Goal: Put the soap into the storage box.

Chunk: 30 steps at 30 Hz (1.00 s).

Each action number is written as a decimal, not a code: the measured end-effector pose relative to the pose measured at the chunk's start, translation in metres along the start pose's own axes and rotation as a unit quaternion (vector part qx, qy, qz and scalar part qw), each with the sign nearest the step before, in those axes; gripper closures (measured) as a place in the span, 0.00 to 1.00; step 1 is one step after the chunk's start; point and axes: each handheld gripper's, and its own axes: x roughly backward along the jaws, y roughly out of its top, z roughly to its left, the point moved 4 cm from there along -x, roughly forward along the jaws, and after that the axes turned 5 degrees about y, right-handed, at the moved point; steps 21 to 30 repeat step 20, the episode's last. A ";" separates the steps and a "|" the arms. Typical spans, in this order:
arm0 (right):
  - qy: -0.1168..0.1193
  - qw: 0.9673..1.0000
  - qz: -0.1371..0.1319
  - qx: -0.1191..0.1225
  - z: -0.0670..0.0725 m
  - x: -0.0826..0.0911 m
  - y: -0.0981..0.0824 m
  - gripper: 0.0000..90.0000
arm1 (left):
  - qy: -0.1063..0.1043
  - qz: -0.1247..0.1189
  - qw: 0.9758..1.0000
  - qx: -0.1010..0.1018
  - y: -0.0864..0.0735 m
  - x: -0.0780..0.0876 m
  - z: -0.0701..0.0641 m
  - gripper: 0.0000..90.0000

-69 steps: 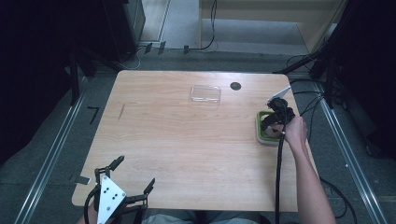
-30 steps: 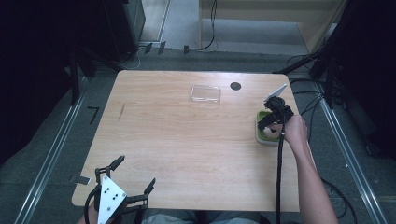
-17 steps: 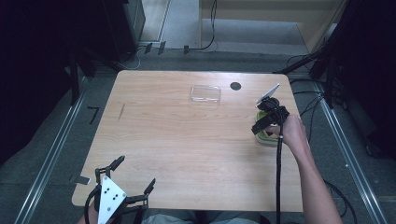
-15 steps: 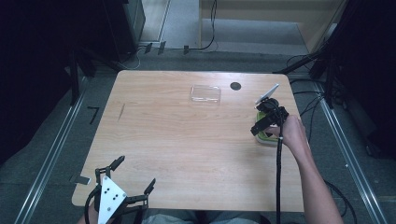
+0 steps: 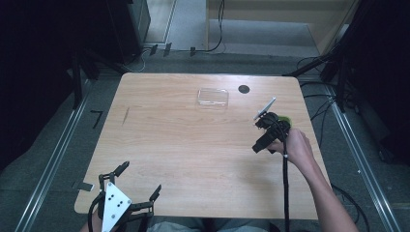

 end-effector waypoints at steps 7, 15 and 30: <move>0.002 0.999 0.020 0.033 0.025 -0.009 -0.011 0.08 | -0.001 0.001 1.000 0.000 0.000 0.000 0.000 0.00; 0.003 0.997 0.042 0.067 0.052 -0.025 -0.027 0.09 | -0.001 0.003 1.000 -0.001 0.000 0.000 0.000 0.00; 0.010 0.995 0.053 0.086 0.066 -0.038 -0.041 0.10 | -0.001 0.003 1.000 -0.002 0.000 -0.001 0.000 0.00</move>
